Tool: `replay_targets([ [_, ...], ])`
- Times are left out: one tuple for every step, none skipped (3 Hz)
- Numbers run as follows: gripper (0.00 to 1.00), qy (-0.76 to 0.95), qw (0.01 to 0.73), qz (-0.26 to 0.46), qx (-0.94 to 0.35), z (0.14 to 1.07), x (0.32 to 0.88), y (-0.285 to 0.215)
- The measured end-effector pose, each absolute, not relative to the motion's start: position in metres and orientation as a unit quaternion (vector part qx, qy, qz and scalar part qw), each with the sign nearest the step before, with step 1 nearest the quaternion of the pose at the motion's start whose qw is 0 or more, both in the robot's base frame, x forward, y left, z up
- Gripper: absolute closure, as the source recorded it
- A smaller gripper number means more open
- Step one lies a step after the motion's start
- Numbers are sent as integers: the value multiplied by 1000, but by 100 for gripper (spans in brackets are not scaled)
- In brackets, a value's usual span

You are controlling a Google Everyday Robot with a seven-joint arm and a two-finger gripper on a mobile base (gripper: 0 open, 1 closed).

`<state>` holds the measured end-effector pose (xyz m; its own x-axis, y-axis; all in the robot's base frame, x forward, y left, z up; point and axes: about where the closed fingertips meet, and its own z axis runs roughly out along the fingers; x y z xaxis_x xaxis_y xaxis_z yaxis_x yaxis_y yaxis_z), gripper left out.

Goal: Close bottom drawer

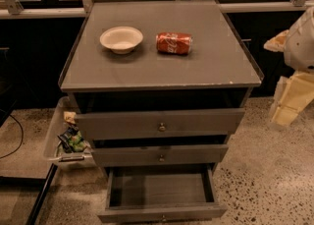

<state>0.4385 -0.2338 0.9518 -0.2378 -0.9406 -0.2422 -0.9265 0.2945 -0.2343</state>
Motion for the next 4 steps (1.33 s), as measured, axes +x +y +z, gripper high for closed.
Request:
replay_targets([
  [0, 790, 177, 3, -587, 906, 434, -255],
  [18, 788, 174, 20, -590, 851, 427, -271],
  [42, 787, 167, 43, -593, 796, 416, -274],
  [65, 787, 166, 44, -592, 790, 415, -274],
])
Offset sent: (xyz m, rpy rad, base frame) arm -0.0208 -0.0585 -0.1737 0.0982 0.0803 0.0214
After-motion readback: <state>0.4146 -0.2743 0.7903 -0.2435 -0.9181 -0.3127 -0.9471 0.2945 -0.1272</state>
